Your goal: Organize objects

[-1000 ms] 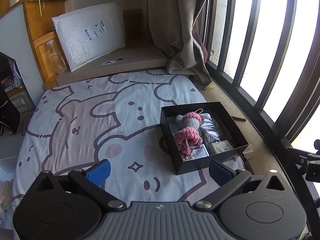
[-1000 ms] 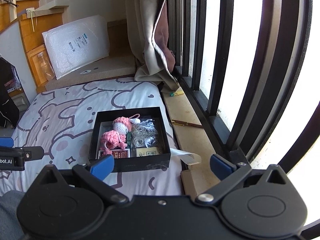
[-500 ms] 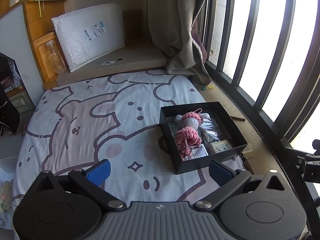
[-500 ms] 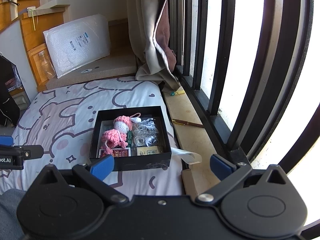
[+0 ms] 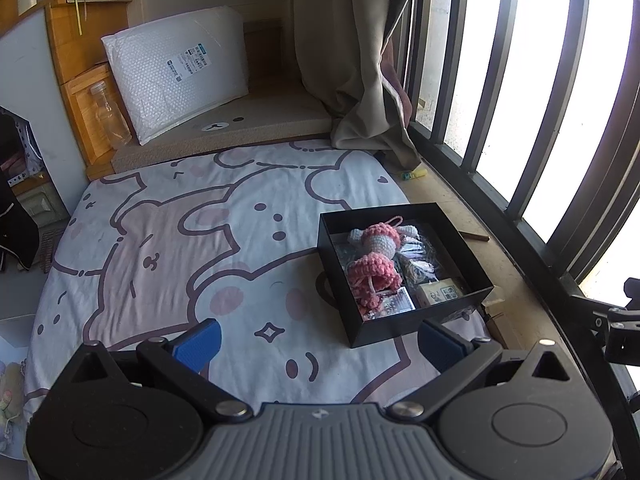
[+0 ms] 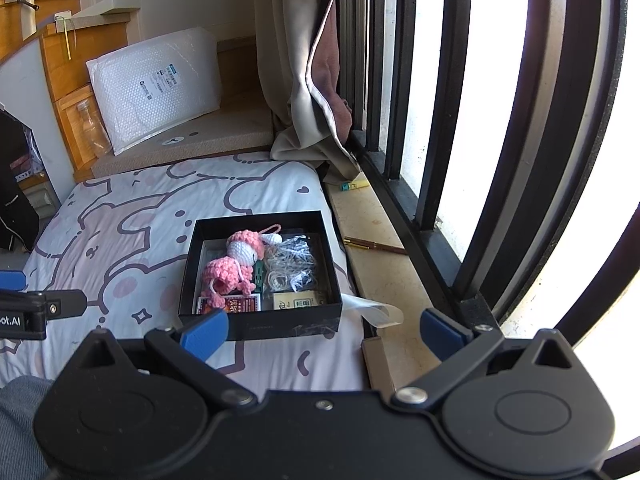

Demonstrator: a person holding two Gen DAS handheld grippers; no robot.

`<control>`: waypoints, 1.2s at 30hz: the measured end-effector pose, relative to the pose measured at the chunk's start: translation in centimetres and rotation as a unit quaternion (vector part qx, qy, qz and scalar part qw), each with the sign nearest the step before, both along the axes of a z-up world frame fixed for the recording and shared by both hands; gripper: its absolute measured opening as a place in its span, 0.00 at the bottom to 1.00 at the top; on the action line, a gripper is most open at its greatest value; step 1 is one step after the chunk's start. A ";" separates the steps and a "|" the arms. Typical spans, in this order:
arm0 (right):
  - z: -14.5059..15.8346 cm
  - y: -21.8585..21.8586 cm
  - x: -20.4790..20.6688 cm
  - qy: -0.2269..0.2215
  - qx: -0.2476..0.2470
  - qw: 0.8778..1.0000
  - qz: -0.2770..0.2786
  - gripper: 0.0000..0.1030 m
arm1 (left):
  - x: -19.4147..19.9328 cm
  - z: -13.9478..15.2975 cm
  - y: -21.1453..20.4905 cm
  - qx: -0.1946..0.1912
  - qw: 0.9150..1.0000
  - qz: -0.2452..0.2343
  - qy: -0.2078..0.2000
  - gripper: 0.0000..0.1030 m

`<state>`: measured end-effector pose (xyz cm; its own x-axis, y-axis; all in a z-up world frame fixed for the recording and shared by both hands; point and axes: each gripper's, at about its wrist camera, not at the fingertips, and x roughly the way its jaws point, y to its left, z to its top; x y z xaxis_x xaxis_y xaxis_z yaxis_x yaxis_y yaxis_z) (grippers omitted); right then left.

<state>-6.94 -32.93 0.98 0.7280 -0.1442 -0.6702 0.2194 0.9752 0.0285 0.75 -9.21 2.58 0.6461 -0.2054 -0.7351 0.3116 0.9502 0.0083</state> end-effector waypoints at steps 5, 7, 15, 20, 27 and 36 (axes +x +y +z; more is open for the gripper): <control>0.0 0.0 0.0 0.000 0.000 1.000 0.000 1.00 | -0.1 0.0 -0.1 -0.001 1.000 -0.002 0.000 1.00; 0.0 0.0 0.0 0.000 0.000 1.000 0.000 1.00 | -0.2 0.0 -0.1 0.000 1.000 -0.002 0.000 1.00; -0.1 -0.1 -0.2 0.000 0.000 1.000 0.001 1.00 | -0.1 0.1 -0.2 0.000 1.000 -0.002 0.000 1.00; -0.1 -0.1 -0.2 0.000 0.000 1.000 0.000 1.00 | -0.1 0.2 -0.2 0.000 1.000 -0.002 0.000 1.00; -0.1 -0.2 -0.2 0.000 0.000 1.000 0.000 1.00 | -0.1 0.2 -0.2 0.000 1.000 -0.002 0.000 1.00; -0.1 -0.1 -0.3 0.000 0.000 1.000 0.000 1.00 | -0.1 0.3 -0.4 0.000 1.000 -0.003 0.000 1.00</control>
